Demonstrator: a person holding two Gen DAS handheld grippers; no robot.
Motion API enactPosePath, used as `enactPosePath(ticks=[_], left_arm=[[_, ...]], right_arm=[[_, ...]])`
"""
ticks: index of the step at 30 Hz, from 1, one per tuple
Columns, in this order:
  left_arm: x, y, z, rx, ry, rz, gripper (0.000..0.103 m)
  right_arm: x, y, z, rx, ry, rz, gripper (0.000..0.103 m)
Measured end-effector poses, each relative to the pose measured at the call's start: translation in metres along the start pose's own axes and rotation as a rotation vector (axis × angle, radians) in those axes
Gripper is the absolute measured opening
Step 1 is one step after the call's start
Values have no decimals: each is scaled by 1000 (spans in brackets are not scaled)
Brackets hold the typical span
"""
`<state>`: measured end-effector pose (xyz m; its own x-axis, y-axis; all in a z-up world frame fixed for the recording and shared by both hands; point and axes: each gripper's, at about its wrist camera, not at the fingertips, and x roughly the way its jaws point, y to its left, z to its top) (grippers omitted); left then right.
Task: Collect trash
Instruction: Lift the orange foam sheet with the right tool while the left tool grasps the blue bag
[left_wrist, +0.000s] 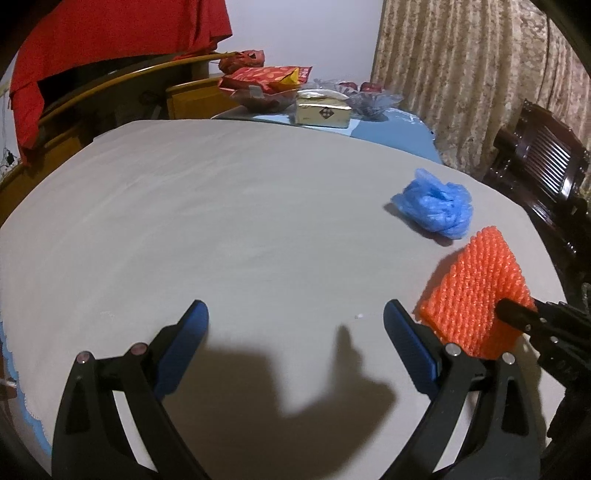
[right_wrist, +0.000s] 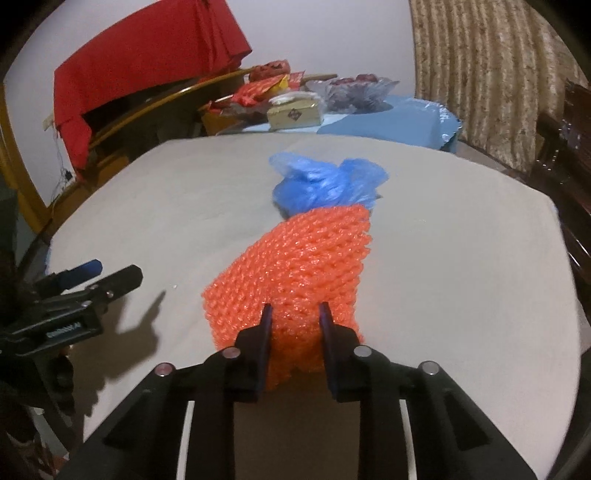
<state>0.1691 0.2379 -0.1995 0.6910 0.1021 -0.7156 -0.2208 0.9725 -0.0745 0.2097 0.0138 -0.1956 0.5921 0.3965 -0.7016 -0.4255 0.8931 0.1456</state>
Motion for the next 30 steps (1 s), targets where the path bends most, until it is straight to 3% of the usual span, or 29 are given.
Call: enactPosePath(ticks=[13,22,30], left_arm=[[11,-63,24,61,-21,-86,93],[44,-108,58,122,-38,-136,93],[90,-143,82,191,-8,-156,93]], right_arm=[[-25,-78,15,150,-34,-145,24],[-11,-125,39,219,-56,-215,24],[-4,-143,53,227,-65,-239,24]])
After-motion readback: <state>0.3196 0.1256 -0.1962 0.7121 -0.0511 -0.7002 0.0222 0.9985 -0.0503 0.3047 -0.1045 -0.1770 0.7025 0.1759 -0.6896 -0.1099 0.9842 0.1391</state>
